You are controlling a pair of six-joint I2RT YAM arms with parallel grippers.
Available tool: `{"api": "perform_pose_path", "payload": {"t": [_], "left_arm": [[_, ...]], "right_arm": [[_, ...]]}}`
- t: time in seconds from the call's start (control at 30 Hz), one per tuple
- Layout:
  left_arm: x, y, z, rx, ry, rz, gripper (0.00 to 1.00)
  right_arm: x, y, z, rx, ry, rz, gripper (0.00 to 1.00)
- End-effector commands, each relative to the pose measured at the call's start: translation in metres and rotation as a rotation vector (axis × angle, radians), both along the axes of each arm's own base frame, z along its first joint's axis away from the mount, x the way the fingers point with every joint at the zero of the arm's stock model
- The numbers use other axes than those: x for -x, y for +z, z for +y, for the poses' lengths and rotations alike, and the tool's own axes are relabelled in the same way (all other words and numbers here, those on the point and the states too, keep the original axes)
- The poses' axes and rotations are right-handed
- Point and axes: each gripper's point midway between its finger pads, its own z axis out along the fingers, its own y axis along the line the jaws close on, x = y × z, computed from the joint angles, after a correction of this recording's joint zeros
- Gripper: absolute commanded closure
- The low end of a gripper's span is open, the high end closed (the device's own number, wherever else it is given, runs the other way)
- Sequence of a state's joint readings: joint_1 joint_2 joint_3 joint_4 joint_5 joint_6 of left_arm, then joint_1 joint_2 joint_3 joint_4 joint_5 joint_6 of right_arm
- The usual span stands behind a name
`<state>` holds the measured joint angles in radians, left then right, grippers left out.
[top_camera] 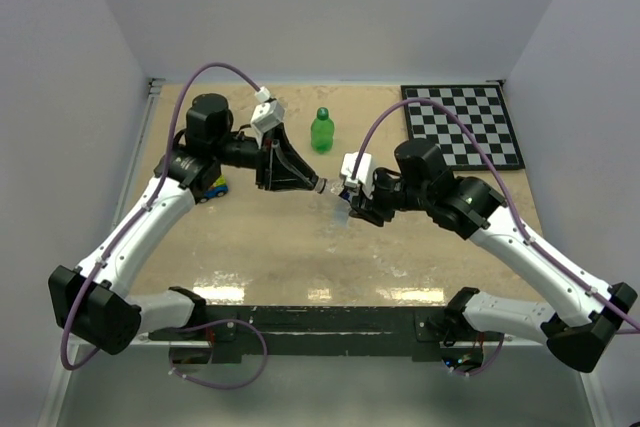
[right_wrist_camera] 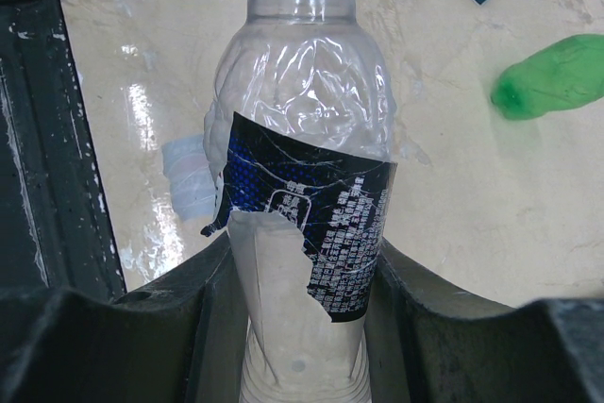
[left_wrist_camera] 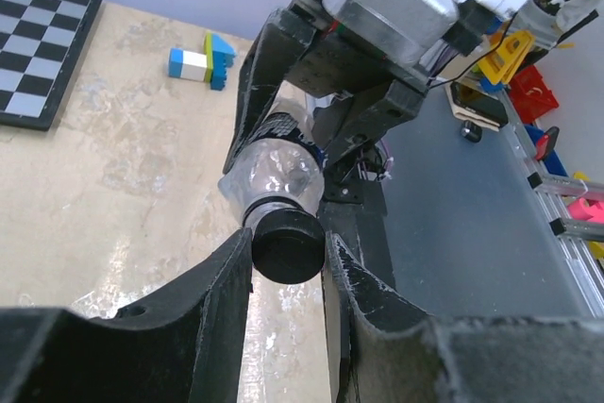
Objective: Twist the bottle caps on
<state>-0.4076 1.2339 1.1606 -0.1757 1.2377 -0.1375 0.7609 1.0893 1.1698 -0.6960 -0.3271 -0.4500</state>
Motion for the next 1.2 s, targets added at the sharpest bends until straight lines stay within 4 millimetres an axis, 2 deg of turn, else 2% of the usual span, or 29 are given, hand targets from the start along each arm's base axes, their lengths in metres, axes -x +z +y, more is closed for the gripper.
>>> {"api": "perform_pose_path", "payload": {"t": [0.0, 0.27, 0.63, 0.97, 1.07, 1.17], "left_arm": [[-0.004, 0.003, 0.000, -0.032, 0.021, -0.030, 1.00], [-0.008, 0.002, -0.001, -0.047, 0.033, -0.029, 1.00], [0.015, 0.025, -0.003, 0.027, -0.075, -0.057, 1.00], [0.011, 0.005, -0.006, -0.040, -0.053, -0.040, 1.00], [0.012, -0.002, -0.004, -0.074, -0.051, -0.031, 1.00], [0.013, 0.000, -0.004, -0.070, -0.057, -0.027, 1.00]], "right_arm": [[-0.002, 0.024, 0.008, -0.045, 0.025, -0.045, 0.86], [0.001, 0.027, 0.010, -0.059, 0.037, -0.046, 0.87], [-0.002, 0.023, 0.008, -0.049, 0.024, -0.048, 0.87], [-0.003, 0.032, 0.009, -0.064, 0.024, -0.069, 0.88], [-0.006, 0.038, 0.009, -0.084, 0.005, -0.095, 0.92], [-0.009, 0.041, 0.007, -0.090, -0.009, -0.112, 0.94]]}}
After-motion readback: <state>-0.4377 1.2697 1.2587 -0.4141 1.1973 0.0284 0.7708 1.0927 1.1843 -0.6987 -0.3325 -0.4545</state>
